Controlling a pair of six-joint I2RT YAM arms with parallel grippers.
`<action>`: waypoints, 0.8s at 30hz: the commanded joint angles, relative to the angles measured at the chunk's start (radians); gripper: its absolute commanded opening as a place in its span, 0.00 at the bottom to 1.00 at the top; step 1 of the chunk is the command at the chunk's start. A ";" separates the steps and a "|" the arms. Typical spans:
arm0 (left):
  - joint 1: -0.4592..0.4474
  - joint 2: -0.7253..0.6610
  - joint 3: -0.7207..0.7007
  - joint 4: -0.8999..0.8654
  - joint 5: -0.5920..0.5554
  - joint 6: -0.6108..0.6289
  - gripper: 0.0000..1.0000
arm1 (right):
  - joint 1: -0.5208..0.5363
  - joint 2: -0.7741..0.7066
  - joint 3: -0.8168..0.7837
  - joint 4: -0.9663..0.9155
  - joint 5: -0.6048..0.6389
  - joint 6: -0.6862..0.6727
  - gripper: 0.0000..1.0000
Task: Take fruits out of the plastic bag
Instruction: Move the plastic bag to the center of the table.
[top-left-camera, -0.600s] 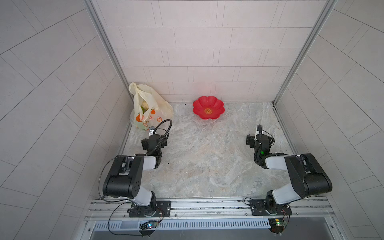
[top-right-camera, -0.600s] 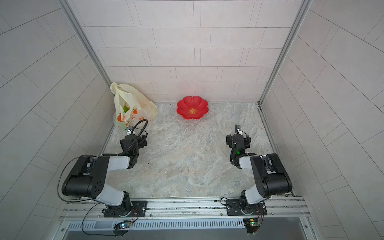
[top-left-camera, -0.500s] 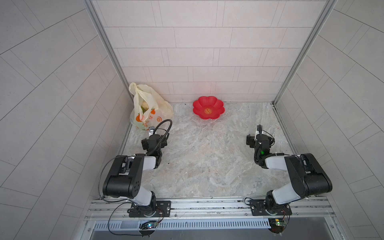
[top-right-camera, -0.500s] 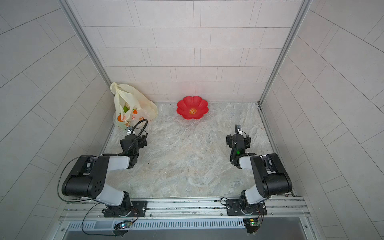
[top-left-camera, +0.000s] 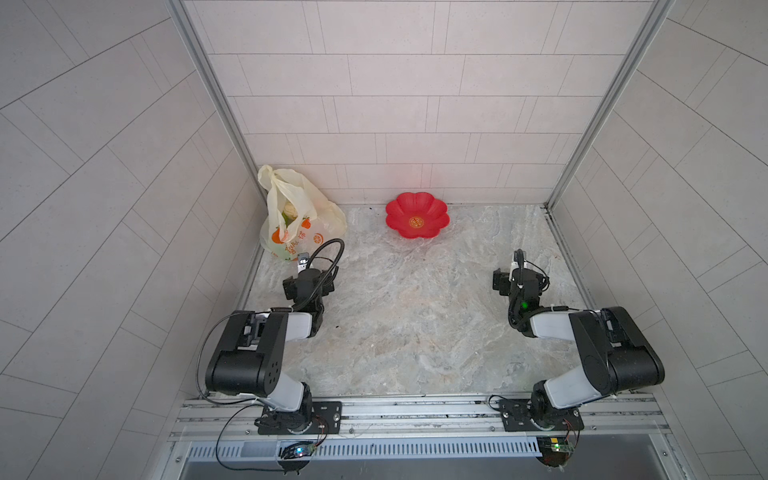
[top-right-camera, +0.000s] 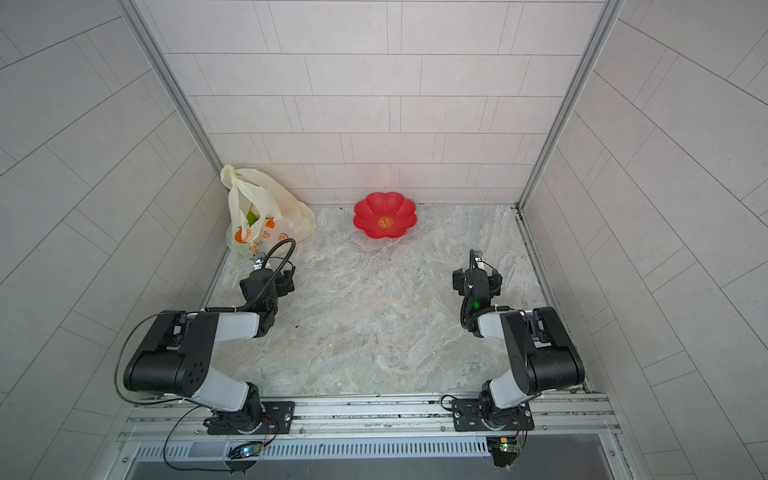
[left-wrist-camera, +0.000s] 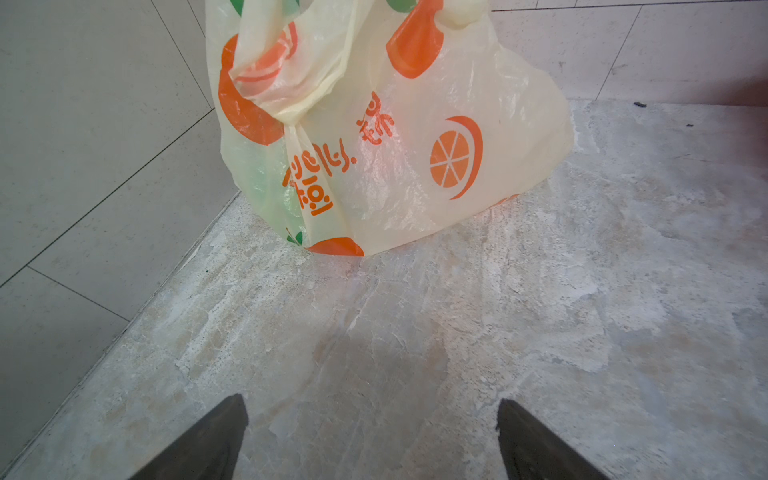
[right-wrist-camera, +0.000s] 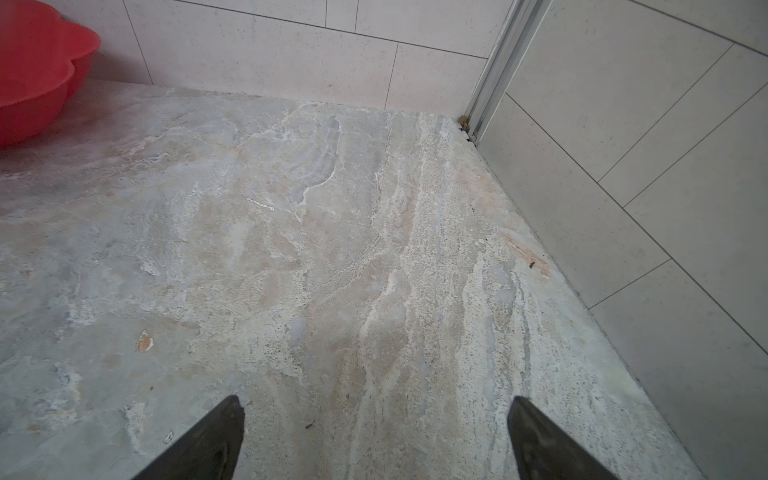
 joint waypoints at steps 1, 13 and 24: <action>0.005 -0.002 0.012 0.012 -0.009 0.009 1.00 | -0.005 0.003 0.013 -0.015 0.003 0.009 0.99; 0.007 0.002 0.017 0.006 -0.004 0.007 1.00 | -0.006 0.004 0.013 -0.014 0.003 0.009 0.99; 0.006 -0.002 0.014 0.008 -0.004 0.009 1.00 | 0.000 -0.012 0.015 -0.023 0.004 -0.002 0.99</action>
